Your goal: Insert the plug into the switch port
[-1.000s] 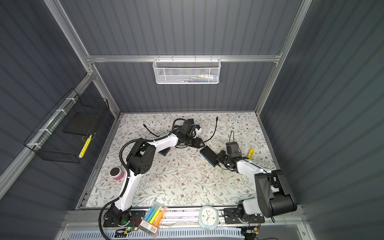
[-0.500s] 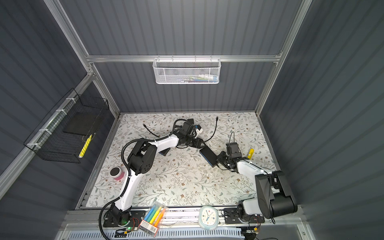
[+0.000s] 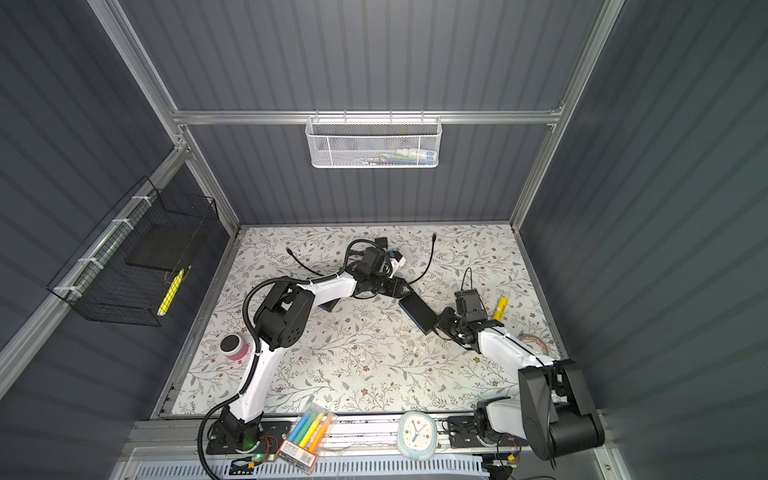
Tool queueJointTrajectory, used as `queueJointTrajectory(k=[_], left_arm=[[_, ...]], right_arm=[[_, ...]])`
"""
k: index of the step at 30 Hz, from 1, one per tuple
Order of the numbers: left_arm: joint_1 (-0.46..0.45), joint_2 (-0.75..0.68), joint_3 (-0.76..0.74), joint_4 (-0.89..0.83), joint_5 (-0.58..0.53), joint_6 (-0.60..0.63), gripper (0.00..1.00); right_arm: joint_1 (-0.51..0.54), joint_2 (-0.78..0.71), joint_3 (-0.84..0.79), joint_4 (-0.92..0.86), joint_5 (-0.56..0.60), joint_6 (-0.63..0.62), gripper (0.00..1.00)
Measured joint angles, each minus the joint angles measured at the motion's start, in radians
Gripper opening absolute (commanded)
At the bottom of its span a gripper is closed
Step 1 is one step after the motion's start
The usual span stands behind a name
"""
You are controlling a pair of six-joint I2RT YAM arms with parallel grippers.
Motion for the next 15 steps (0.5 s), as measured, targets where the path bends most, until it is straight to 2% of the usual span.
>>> queueJointTrajectory(k=[8, 15], left_arm=[[0.0, -0.011, -0.027, 0.025, 0.0, -0.01, 0.55], [0.0, -0.034, -0.067, 0.04, -0.001, -0.019, 0.55]], right_arm=[[0.0, 0.085, 0.005, 0.089, -0.052, 0.026, 0.45], [0.0, 0.151, 0.037, 0.145, -0.103, 0.051, 0.39]])
